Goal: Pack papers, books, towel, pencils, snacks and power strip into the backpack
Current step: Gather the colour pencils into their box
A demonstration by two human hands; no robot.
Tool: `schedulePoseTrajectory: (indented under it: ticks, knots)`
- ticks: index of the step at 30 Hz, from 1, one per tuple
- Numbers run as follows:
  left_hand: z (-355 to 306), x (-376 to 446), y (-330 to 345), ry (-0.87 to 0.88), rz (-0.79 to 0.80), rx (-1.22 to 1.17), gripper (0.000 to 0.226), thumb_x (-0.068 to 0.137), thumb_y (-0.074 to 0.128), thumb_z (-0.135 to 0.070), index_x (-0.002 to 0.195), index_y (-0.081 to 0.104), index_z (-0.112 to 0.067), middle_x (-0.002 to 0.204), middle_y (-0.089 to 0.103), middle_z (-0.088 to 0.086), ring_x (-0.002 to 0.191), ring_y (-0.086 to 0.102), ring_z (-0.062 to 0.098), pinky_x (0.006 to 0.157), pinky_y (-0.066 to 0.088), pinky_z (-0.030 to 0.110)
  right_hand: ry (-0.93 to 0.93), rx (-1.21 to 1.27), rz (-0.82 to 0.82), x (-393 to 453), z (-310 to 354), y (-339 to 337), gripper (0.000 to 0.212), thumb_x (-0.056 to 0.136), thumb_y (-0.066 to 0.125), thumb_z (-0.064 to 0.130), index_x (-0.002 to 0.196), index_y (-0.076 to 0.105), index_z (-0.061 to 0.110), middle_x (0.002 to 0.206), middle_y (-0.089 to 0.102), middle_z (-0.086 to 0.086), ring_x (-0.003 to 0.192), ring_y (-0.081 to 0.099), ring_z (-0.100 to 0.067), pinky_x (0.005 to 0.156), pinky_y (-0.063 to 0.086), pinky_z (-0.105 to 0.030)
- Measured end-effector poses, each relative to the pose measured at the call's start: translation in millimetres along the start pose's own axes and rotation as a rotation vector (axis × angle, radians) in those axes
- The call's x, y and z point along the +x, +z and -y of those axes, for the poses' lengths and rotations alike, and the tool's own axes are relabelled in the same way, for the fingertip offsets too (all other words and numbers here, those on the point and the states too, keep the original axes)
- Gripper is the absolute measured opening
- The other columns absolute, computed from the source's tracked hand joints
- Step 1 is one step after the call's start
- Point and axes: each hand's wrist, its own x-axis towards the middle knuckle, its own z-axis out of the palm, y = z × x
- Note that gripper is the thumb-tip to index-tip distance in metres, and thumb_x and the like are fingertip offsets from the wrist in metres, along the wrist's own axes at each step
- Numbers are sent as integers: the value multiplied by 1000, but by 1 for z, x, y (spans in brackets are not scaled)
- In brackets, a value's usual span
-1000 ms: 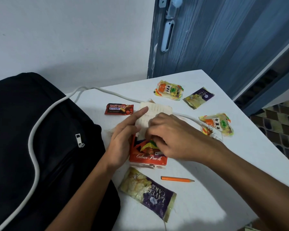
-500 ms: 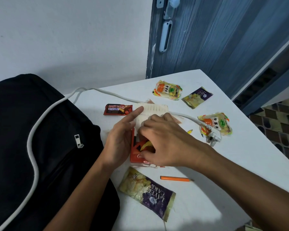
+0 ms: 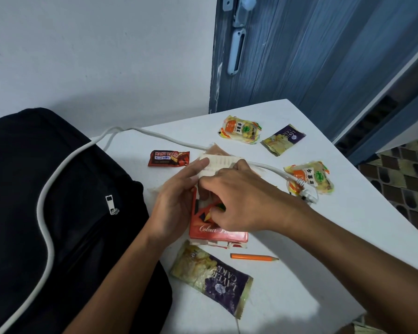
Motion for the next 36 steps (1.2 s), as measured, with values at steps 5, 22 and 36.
schedulePoseTrajectory:
  ticks: [5,22,36]
  knots:
    - [0,0,3,17,-61,-6,48,84,44,-21,126,54,0,138,52,19,118,55,28,85,53,29,6,-75,-70,4,3,4,15,80,52,24,77,37,26,61,44,11,55,31,-1,76,13,-31]
    - [-9,-5,18,-15,8,-109,41,80,62,-34,113,68,-11,113,70,8,101,67,16,74,54,23,-2,-63,178,15,4,-9,22,85,62,32,71,51,20,70,58,6,64,44,-3,94,29,-42]
    - [-8,0,8,3,-127,-9,50,91,29,15,126,53,-10,90,74,8,80,70,16,67,56,23,23,97,-106,7,-4,-5,24,77,70,42,95,64,28,107,59,8,105,50,-15,89,41,-39]
